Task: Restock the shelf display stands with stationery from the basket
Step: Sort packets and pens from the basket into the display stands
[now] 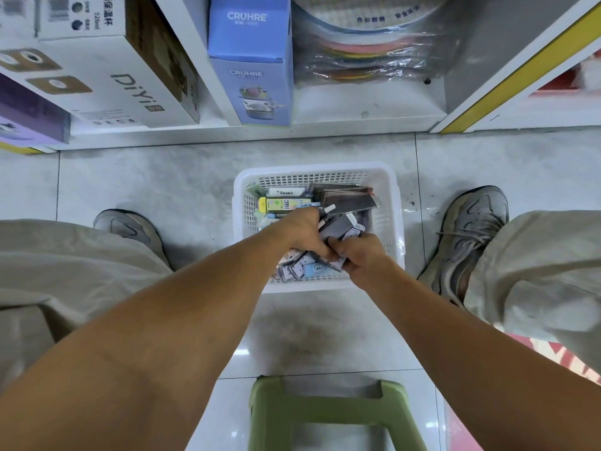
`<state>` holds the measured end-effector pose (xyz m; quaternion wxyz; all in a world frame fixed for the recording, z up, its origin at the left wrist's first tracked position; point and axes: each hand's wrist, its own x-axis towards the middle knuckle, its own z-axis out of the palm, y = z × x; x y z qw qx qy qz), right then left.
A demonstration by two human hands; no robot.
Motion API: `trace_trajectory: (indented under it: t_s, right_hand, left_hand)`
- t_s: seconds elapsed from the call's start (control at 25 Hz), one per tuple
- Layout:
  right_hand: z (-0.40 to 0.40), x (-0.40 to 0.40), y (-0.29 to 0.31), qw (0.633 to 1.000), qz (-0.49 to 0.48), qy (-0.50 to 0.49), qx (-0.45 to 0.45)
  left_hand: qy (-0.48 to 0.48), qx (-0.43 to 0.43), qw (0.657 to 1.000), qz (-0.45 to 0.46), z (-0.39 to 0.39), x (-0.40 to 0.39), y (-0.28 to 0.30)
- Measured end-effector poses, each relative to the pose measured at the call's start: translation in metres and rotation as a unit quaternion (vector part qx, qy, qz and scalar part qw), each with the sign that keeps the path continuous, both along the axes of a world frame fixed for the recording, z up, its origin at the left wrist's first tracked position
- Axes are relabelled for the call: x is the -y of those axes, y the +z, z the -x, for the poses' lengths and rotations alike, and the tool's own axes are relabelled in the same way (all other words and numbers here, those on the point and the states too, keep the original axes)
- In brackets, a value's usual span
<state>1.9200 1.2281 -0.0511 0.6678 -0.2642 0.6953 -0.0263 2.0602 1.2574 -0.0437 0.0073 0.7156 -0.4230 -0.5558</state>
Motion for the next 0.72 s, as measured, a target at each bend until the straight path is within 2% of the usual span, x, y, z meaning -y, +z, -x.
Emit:
trace_trajectory:
  t_s: [0.2,0.36,0.52,0.72]
  right_hand:
    - [-0.002,0.003,0.004,0.988,-0.040,-0.056,0.135]
    - [-0.011,0.005,0.004,0.966,-0.031,-0.025,0.254]
    - [-0.009,0.014,0.006,0.983,-0.013,0.039,0.180]
    - [-0.006,0.027,0.014,0.976,0.012,0.087,0.198]
  left_hand:
    - [0.147,-0.073,0.986,-0.028,-0.014,-0.006,0.000]
    - [0.219,-0.133,0.966,-0.033,-0.027,-0.007,0.004]
    - [0.253,-0.152,0.955,-0.024,-0.036,-0.012,0.004]
    - [0.278,-0.191,0.941,0.002,-0.041,-0.015,0.014]
